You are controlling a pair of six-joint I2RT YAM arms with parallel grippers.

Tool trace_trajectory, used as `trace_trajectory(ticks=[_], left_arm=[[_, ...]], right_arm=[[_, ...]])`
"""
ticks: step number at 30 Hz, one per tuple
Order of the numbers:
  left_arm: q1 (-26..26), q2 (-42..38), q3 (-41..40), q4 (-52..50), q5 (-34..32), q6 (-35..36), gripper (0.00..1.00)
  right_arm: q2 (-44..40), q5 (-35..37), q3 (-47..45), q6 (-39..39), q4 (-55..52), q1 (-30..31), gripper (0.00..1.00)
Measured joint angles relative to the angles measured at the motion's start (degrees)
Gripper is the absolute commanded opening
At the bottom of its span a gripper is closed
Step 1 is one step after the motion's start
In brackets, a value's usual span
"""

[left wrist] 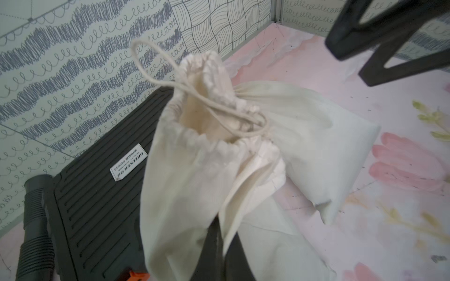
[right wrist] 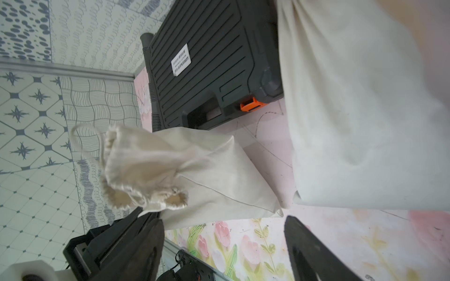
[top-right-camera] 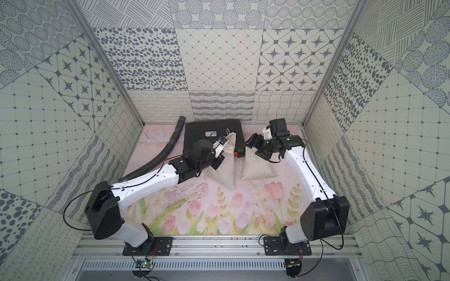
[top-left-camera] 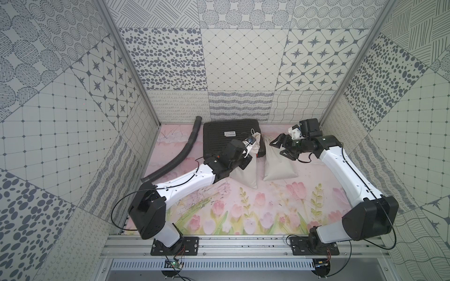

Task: Close the soil bag
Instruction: Pick up the soil bag from the center of the board.

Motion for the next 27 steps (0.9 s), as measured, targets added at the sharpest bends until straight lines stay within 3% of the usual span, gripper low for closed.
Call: trace_trajectory(ticks=[6,14,27], left_arm=[[0.6,-10.0,-10.8,-0.4,2.6,-5.3,0.00],[0.7,-16.2,-14.4,-2.0,4.0,-8.8,0.00],[0.7,-21.3,-11.6,-7.1,4.9,-10.9,0.00]], right_arm=[[3.8,-0.1,0.9,1.7,6.8,7.1,0.82],[6.9,0.5,4.8,2.2,10.4,10.8,0.80],[-8.1,-1.7,-3.6,2.3,6.0,12.5,0.74]])
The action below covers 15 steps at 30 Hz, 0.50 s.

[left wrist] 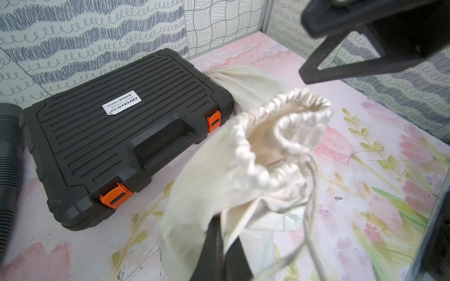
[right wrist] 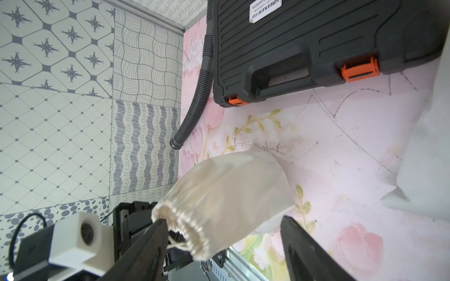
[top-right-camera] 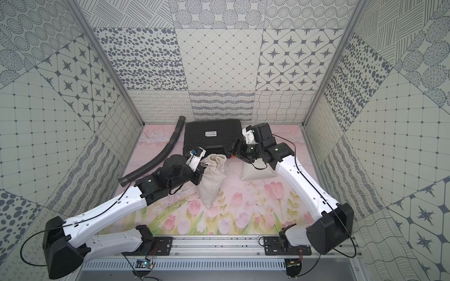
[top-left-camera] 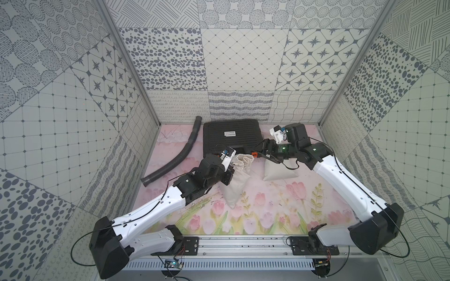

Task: Close the soil bag
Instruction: Pick up the soil bag from the center of the board, then frap the soil bag at the center of the board.

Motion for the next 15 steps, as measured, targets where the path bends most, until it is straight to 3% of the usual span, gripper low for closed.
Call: trace_trajectory(ticks=[9,15], left_arm=[[0.0,0.8,2.4,-2.8,2.1,-0.8,0.00],[-0.2,1.5,2.4,-2.7,3.7,-1.0,0.00]], right_arm=[[-2.0,0.2,-1.0,3.4,-4.0,10.6,0.71],[-2.3,4.6,-0.3,1.3,-6.0,11.4,0.68]])
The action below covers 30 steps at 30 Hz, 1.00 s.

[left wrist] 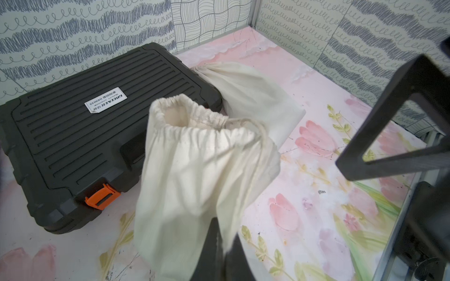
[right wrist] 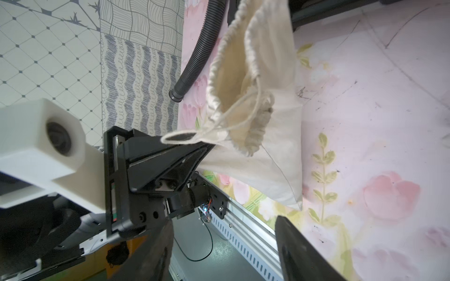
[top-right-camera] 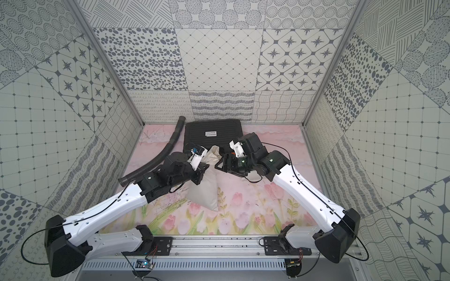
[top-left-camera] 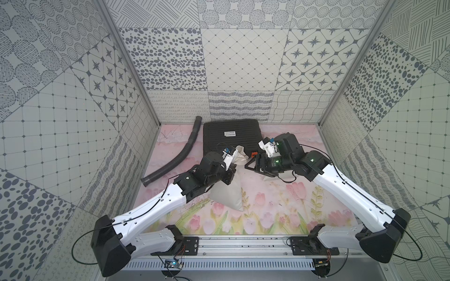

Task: Close the soil bag
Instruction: Frap the soil bag at the center of the board.

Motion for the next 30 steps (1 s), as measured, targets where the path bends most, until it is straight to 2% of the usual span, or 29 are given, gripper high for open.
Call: trace_trajectory(ticks=[10,14,21,24,26,30], left_arm=[[-0.1,-1.0,-0.4,0.1,0.4,-0.1,0.00],[-0.1,-1.0,-0.8,0.2,0.6,-0.3,0.00],[-0.7,-0.1,-0.7,0.4,0.9,-0.4,0.00],[-1.3,0.5,-0.6,0.7,1.3,-0.3,0.00],[-1.5,0.6,-0.6,0.9,1.4,-0.2,0.00],[-1.6,0.6,-0.7,1.1,1.6,-0.2,0.00]], right_arm=[[7.1,1.9,9.0,3.3,-1.6,-0.7,0.63],[10.0,2.3,15.4,4.7,-7.5,-0.2,0.54],[16.8,4.0,28.9,4.7,-20.9,3.6,0.53],[17.7,5.8,32.4,1.3,-26.7,5.0,0.60],[17.1,8.1,32.9,-2.9,-28.3,5.3,0.69],[13.0,13.9,30.4,-19.3,-27.1,5.3,0.77]])
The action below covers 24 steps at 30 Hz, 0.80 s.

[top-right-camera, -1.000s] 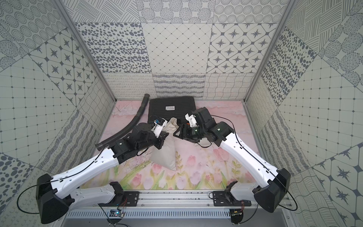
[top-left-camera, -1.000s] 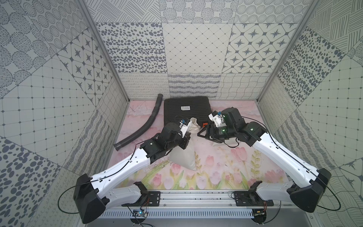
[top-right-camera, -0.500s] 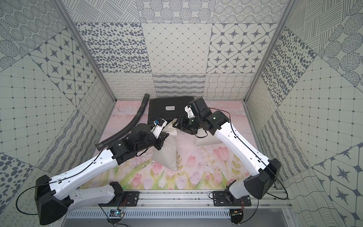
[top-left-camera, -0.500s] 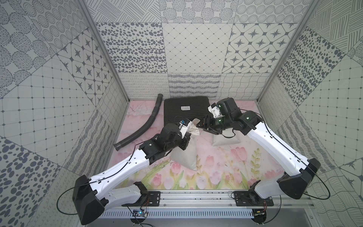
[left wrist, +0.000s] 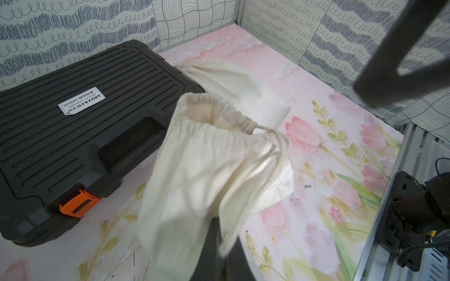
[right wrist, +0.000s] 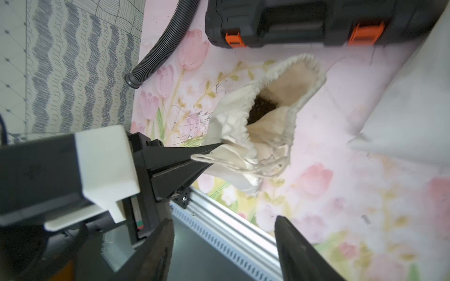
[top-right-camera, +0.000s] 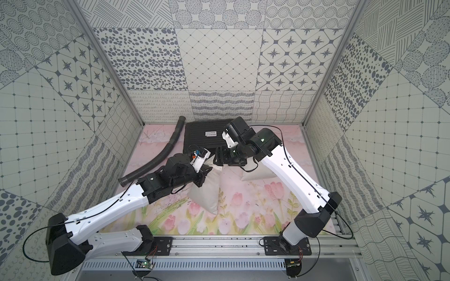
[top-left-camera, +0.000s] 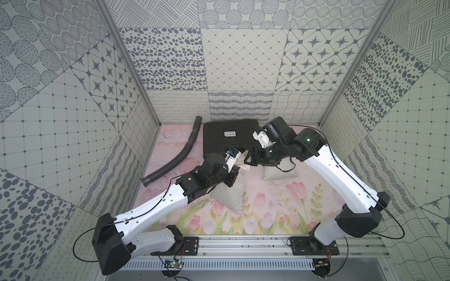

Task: Close the soil bag
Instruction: Frap the soil bag at the center of the board.

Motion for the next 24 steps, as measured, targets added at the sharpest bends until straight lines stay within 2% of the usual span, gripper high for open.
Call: trace_trajectory(ticks=[3,6,10,16,21,24], left_arm=[[0.0,-0.2,0.0,0.0,0.4,0.0,0.00],[-0.1,-0.3,0.0,0.0,1.2,0.0,0.00],[-0.3,-0.3,0.0,-0.3,1.8,0.0,0.00],[-0.3,-0.2,0.3,-0.9,2.8,0.3,0.00],[-0.3,-0.2,0.3,-0.9,3.0,0.4,0.00],[-0.3,-0.2,0.3,-0.9,3.0,0.4,0.00]], right_arm=[[-7.1,0.9,-9.8,-15.4,7.3,-0.3,0.81],[-12.6,-2.3,-19.1,-28.9,13.6,-1.1,0.82],[-12.4,-7.3,-21.4,-40.7,19.1,-2.7,0.81],[-8.6,-12.7,-20.6,-51.4,23.8,-3.2,0.77],[-6.0,-15.6,-20.3,-56.4,24.8,-3.1,0.74],[-5.4,-16.6,-20.3,-58.8,24.8,-3.0,0.67]])
